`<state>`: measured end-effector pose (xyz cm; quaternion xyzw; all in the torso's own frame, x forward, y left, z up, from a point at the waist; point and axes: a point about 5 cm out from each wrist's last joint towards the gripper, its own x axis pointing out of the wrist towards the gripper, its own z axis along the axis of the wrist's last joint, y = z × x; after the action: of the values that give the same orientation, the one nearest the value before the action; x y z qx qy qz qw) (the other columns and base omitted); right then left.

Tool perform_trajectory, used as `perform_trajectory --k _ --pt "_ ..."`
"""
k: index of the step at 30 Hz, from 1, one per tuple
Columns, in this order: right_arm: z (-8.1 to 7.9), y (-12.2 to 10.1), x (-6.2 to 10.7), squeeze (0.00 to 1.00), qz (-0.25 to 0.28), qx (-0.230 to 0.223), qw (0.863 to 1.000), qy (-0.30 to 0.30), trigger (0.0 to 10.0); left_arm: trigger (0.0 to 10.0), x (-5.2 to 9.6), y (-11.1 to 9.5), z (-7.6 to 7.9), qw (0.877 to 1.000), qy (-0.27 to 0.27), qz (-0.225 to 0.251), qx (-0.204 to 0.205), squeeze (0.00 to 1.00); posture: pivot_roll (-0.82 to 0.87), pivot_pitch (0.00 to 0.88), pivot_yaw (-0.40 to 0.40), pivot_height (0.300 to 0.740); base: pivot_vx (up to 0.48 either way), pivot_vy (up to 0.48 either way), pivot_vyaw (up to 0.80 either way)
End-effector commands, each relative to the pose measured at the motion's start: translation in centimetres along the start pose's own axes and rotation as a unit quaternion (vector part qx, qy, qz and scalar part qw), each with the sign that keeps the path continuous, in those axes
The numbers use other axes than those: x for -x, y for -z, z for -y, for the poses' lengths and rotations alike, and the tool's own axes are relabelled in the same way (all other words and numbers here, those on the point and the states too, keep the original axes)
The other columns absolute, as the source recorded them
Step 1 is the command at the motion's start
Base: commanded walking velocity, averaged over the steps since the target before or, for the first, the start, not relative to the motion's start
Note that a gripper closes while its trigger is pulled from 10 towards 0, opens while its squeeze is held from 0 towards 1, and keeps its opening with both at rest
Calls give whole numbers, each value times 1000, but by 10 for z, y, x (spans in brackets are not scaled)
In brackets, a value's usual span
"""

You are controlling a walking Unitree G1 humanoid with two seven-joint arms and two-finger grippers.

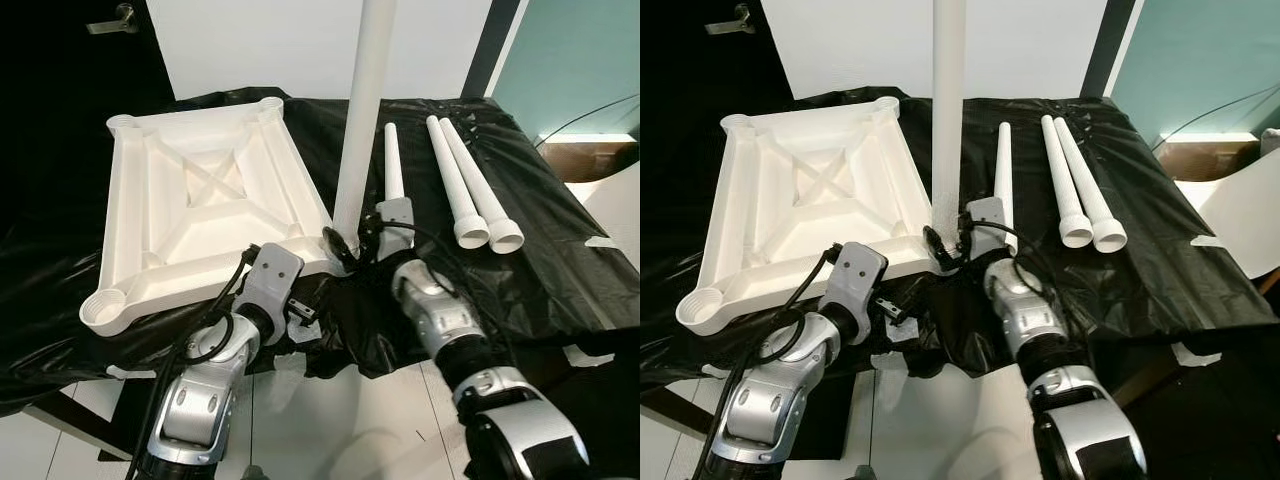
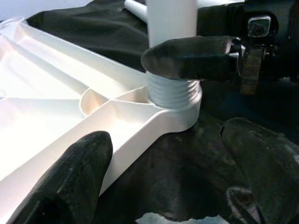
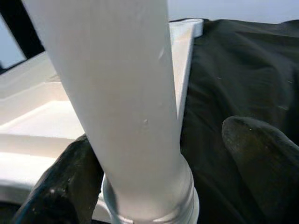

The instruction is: Building children table

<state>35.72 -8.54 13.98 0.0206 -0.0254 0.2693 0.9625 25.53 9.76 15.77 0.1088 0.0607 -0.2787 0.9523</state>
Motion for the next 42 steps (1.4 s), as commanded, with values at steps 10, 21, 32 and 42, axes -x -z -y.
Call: perform_trajectory --k 10,21,32,42 --pt "16 -13 0 0 -9 54 989 -138 10000 10000 -3 -1 -7 999 -45 10 -15 0 108 0 -41 740 0 0 0" --pt "11 -22 -16 0 -35 85 977 -193 8000 10000 1 -3 -11 998 -48 23 -20 0 126 0 -38 740 0 0 0" --pt "7 -19 -20 0 -42 87 978 -187 0 10000 1 -8 -14 998 -44 31 -29 0 129 0 -29 740 0 0 0" --pt "-1 7 -21 0 -77 46 993 -71 745 10000 -6 1 -13 999 -42 11 -33 0 91 0 -22 740 0 0 0"
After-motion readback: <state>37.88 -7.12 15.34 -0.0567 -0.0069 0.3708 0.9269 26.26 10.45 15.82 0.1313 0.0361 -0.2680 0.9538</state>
